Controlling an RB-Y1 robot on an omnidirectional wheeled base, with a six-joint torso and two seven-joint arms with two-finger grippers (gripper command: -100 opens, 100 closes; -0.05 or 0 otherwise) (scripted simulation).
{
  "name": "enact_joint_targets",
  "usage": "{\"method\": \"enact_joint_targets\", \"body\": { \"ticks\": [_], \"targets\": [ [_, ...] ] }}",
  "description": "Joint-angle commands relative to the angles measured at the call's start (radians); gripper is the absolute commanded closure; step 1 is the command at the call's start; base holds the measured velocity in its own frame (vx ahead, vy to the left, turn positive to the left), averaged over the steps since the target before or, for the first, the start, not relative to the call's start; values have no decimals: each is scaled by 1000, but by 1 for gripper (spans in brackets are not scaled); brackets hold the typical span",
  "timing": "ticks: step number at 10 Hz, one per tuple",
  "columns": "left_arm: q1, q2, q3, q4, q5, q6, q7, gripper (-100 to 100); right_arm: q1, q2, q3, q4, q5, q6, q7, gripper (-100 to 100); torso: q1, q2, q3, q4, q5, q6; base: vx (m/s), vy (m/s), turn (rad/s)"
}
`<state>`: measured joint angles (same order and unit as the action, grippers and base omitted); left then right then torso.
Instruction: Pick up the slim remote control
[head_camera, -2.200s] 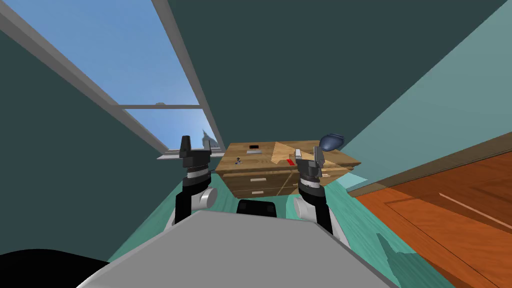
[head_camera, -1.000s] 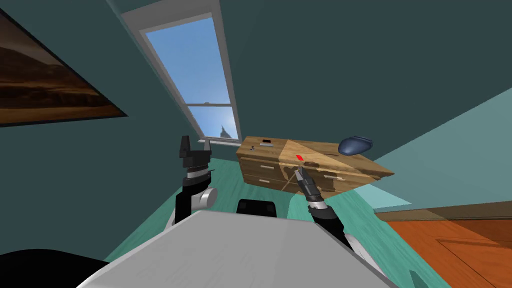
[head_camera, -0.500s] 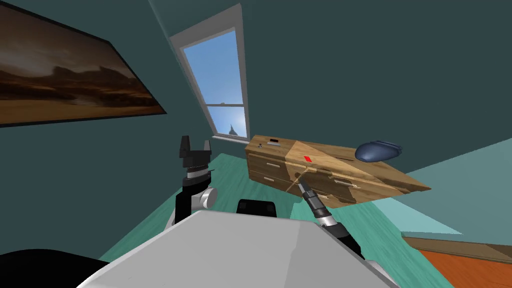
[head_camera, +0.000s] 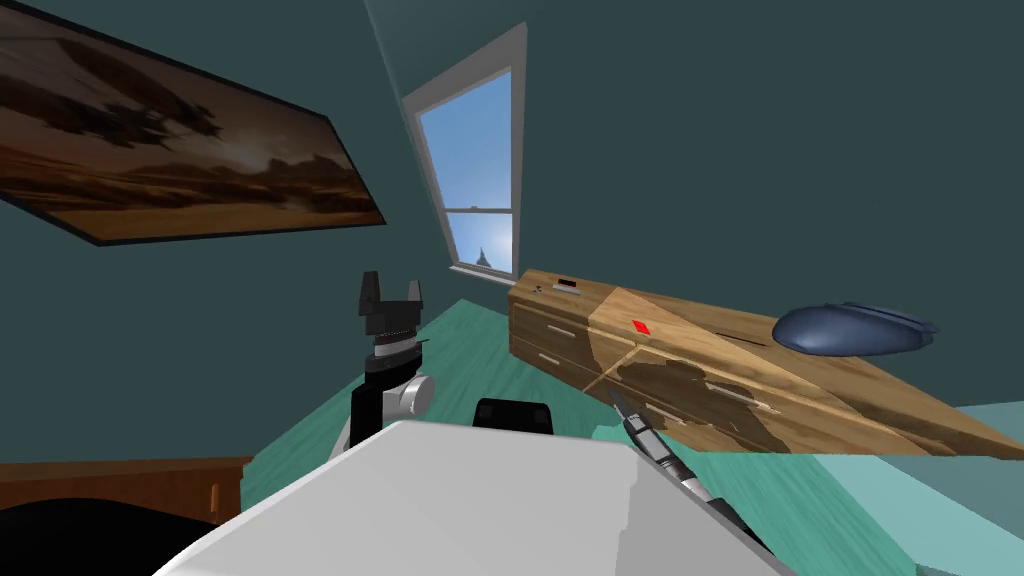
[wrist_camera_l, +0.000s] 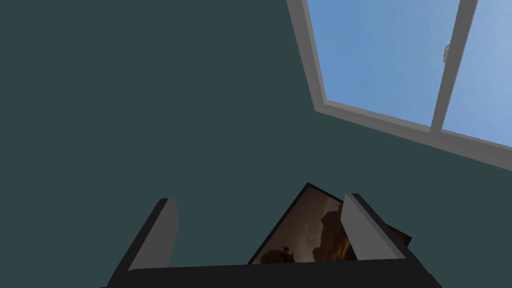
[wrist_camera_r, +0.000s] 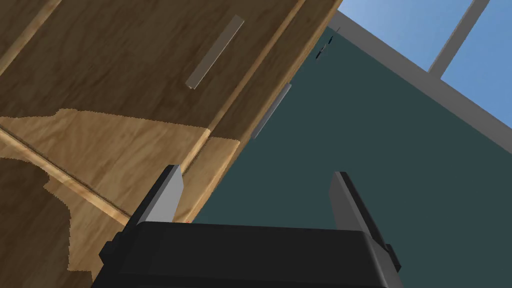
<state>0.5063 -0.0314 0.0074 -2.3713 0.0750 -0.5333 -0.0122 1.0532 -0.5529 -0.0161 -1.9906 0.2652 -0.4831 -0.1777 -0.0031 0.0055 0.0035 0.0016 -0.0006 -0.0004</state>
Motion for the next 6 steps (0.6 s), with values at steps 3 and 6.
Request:
{"method": "enact_joint_targets", "body": {
  "ticks": [3,6],
  "targets": [
    [0,0,0,0,0,0,0,0,88,-86,-23,37,17,18,-12,-100,-1,-3,-2,-1,0,0,-34,15,256],
    [0,0,0,0,0,0,0,0,170,-161,-50,98,42,35,-22,-100,-2,-5,-3,-1,0,0,-13,8,243]
  ]
}}
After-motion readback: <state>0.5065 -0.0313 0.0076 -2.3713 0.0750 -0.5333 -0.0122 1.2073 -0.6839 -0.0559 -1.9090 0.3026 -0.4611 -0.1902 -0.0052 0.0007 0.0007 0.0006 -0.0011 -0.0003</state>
